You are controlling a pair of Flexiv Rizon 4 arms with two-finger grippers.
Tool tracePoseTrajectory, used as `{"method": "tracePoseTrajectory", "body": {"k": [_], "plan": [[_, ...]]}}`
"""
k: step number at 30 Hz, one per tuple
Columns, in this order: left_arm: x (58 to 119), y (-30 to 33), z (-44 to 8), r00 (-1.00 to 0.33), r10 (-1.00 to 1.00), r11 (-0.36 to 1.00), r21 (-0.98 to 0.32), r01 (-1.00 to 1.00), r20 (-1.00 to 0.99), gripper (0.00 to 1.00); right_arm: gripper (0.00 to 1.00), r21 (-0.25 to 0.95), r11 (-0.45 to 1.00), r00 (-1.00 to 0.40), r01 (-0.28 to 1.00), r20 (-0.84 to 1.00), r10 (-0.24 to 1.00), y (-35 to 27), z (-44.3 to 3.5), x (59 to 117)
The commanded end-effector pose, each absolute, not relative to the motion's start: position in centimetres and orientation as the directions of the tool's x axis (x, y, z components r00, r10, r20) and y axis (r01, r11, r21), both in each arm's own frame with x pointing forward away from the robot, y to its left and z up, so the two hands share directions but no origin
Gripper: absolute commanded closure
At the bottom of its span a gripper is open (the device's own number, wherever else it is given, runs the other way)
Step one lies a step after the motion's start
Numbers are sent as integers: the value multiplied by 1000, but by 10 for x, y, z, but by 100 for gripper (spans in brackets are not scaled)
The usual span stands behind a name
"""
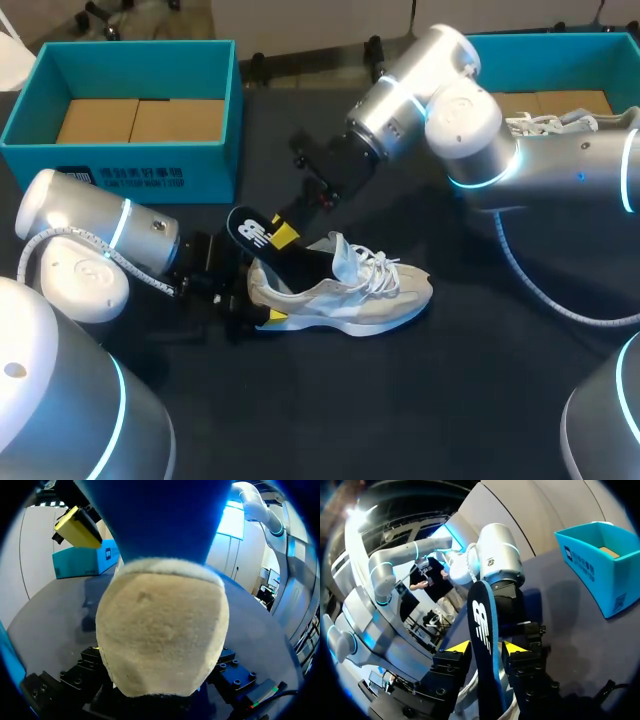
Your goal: Take the shoe out of the shoebox, open the shoe tongue, remove and reinsert the insole, then place the shoe into the shoebox
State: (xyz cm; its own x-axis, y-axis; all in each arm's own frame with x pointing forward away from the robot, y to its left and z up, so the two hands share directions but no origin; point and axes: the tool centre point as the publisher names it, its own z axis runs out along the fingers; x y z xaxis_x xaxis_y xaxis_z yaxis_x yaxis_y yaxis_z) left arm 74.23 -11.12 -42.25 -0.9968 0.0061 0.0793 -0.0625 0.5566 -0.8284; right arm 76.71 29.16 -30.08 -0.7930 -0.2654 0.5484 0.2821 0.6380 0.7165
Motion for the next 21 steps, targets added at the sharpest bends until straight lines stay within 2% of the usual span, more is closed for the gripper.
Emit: {"method": "tracePoseTrajectory", "body": {"k": [1, 3, 6, 10, 21], "plan": [[742, -112, -423, -997, 6, 560, -826, -63, 80, 100, 65, 717, 638, -793, 280, 547, -267, 294, -302, 767], [742, -112, -423, -997, 6, 560, -826, -63, 80, 100, 78, 716, 639, -793, 280, 548, -266, 294, -303, 767], [742, -112, -423, -997, 6, 560, -826, -63, 80, 100, 85, 714, 641, -792, 280, 550, -266, 293, -304, 767], [742, -112, -423, -997, 6, 560, -826, -63, 80, 100, 100, 713, 643, -789, 279, 552, -270, 293, -305, 767], [742, -112, -423, -997, 6, 560, -826, -63, 80, 100, 100, 716, 633, -807, 294, 541, -238, 290, -303, 766]]}}
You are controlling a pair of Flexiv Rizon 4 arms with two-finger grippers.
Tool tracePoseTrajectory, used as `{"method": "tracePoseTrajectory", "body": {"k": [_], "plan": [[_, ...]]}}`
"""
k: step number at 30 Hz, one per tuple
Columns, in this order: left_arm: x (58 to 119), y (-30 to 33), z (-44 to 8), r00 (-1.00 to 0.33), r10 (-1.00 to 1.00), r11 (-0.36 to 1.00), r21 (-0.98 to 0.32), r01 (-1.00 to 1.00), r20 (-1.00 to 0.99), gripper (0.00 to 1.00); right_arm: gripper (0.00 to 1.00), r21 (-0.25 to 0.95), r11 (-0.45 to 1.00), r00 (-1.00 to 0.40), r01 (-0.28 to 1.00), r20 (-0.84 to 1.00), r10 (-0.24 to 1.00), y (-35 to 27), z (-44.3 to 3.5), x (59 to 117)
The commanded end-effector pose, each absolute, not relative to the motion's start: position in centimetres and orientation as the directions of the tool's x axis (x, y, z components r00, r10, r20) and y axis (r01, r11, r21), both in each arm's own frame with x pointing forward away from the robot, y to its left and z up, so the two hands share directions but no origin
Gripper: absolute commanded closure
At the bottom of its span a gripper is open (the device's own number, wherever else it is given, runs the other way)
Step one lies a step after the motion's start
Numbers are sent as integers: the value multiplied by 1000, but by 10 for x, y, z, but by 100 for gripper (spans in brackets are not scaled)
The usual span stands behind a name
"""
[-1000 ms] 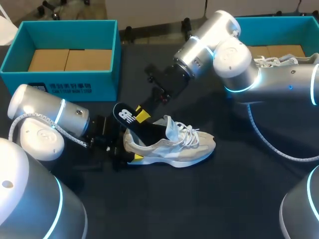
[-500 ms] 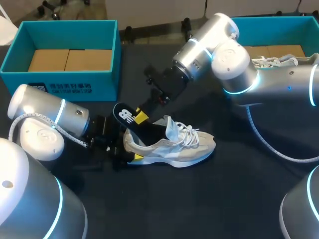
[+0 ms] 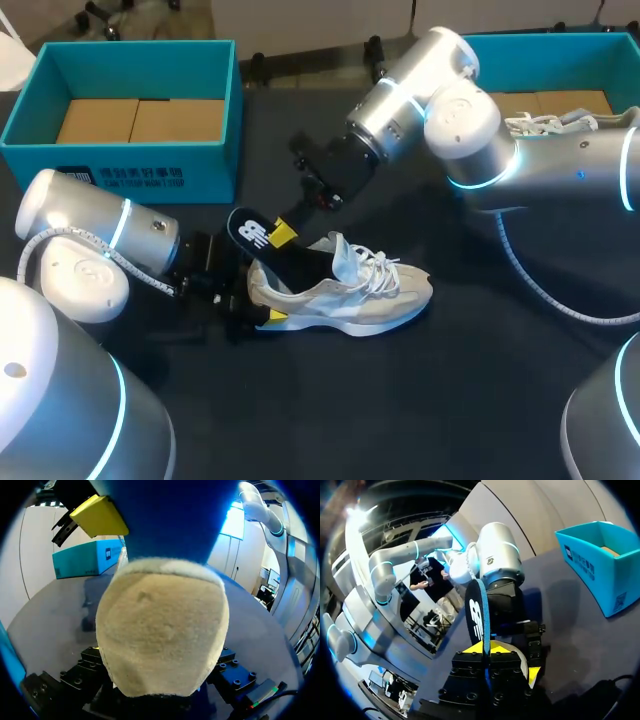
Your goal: Take the shoe out of the shoebox, open the shoe tongue, remove and reinsert the insole, then place the shoe into the shoebox
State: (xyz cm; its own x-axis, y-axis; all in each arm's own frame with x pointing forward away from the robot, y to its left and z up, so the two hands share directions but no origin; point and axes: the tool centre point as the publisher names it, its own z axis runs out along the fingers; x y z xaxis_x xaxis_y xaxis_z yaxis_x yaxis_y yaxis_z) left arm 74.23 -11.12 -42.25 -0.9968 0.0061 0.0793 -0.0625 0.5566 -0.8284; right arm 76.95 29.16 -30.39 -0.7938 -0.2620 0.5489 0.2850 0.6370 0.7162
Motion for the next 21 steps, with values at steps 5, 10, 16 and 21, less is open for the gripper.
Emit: {"method": "tracePoseTrajectory", "body": {"k": [5, 10, 16, 21], "plan": [[742, -112, -423, -997, 6, 560, -826, -63, 80, 100, 100, 733, 607, -827, 306, 521, -213, 290, -297, 768], [742, -112, -423, -997, 6, 560, -826, -63, 80, 100, 100, 732, 605, -841, 312, 509, -182, 286, -292, 773], [742, -112, -423, -997, 6, 560, -826, -63, 80, 100, 100, 731, 601, -859, 322, 493, -139, 281, -288, 777], [742, -112, -423, -997, 6, 560, -826, -63, 80, 100, 100, 749, 575, -886, 330, 456, -86, 279, -278, 783]]}}
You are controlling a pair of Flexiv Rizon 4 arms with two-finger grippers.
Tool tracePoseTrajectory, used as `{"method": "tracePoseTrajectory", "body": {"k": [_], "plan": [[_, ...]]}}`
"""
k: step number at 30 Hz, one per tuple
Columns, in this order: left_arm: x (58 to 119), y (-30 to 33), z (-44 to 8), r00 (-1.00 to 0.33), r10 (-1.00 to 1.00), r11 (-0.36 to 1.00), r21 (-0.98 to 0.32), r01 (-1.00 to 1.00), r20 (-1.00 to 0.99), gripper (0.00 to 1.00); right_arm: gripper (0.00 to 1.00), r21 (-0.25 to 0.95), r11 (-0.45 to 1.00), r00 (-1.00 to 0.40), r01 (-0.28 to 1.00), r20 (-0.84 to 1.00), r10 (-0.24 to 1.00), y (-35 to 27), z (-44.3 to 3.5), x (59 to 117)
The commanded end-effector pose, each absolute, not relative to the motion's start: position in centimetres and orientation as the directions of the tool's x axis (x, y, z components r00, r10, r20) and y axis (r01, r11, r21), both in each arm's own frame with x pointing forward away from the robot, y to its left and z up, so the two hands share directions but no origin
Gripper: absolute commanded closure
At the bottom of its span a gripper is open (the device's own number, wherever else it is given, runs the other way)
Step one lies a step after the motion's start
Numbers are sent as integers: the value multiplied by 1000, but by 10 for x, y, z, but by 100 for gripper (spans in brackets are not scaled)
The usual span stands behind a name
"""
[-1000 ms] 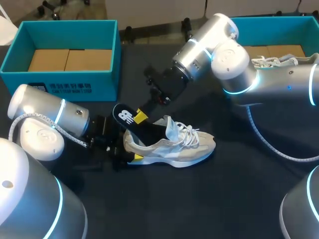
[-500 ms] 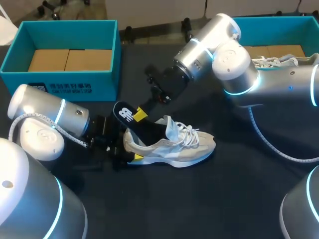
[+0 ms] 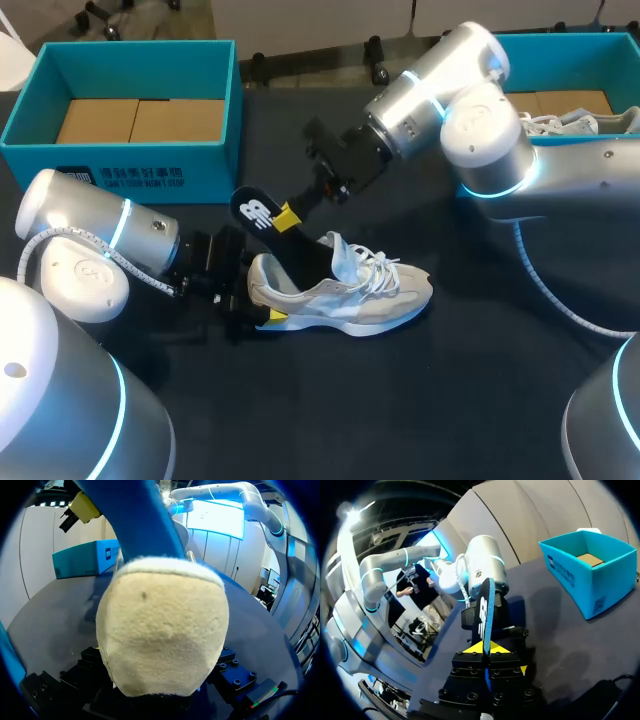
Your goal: Take the shoe out of the shoebox, open the shoe tongue, remove and reinsert the insole, then place the shoe into the shoebox
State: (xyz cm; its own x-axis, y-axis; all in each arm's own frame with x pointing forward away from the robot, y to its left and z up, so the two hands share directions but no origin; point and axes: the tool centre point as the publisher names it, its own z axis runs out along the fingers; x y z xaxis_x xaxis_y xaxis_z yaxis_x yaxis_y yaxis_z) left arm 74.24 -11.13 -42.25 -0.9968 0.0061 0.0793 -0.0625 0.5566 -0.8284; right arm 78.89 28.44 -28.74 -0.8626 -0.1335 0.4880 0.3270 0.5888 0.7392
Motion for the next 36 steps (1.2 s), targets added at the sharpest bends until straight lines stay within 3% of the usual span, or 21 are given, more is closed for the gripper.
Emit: {"method": "tracePoseTrajectory", "body": {"k": [1, 26, 36], "plan": [[742, -112, -423, -997, 6, 560, -826, -63, 80, 100, 100, 752, 571, -890, 330, 449, -77, 279, -275, 784], [742, -112, -423, -997, 6, 560, -826, -63, 80, 100, 100, 929, 265, -960, 259, 216, 181, 294, -171, 852], [742, -112, -423, -997, 6, 560, -826, -63, 80, 100, 100, 925, 276, -961, 260, 219, 170, 292, -143, 879]]}}
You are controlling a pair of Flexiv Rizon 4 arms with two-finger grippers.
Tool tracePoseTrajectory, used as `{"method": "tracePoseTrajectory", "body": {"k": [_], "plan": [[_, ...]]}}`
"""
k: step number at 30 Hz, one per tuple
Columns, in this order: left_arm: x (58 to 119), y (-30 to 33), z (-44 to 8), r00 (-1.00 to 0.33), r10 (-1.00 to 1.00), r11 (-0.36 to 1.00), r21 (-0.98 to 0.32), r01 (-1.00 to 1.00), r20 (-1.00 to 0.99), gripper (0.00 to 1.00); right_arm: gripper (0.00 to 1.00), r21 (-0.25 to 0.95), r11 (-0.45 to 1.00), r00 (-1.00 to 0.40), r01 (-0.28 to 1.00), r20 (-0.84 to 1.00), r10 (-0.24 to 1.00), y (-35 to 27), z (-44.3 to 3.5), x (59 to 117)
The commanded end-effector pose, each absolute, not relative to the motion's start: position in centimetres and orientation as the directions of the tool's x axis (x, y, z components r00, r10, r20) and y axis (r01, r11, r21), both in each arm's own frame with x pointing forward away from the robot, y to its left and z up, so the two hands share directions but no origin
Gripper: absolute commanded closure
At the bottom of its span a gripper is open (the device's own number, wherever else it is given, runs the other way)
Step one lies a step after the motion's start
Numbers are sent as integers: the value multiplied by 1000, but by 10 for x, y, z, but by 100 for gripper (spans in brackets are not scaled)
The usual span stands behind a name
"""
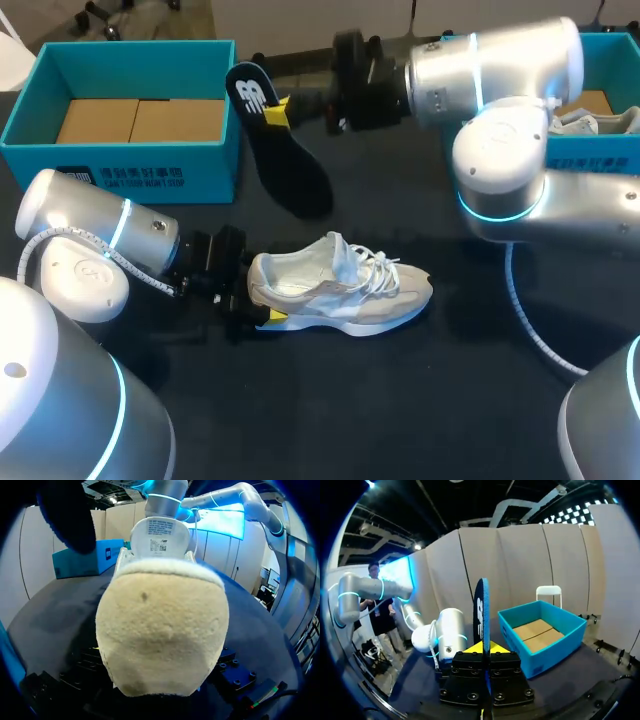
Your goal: Take the shoe out of the shoebox, open the shoe tongue, remove and reinsert the insole, then place the shoe into the shoebox
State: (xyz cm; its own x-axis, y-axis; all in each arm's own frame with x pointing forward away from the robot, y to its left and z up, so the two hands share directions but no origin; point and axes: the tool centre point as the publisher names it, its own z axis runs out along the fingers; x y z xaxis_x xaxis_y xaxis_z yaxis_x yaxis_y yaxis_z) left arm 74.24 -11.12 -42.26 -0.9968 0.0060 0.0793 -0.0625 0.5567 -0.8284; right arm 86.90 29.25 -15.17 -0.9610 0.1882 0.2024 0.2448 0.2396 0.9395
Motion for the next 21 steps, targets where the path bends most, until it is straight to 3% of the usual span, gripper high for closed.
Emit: {"method": "tracePoseTrajectory", "body": {"k": [1, 21], "plan": [[742, -112, -423, -997, 6, 560, -826, -63, 80, 100, 100, 921, 289, -961, 262, 223, 164, 291, -142, 882], [742, -112, -423, -997, 6, 560, -826, -63, 80, 100, 100, 907, 296, -950, 300, 257, 176, 257, -109, 913]]}}
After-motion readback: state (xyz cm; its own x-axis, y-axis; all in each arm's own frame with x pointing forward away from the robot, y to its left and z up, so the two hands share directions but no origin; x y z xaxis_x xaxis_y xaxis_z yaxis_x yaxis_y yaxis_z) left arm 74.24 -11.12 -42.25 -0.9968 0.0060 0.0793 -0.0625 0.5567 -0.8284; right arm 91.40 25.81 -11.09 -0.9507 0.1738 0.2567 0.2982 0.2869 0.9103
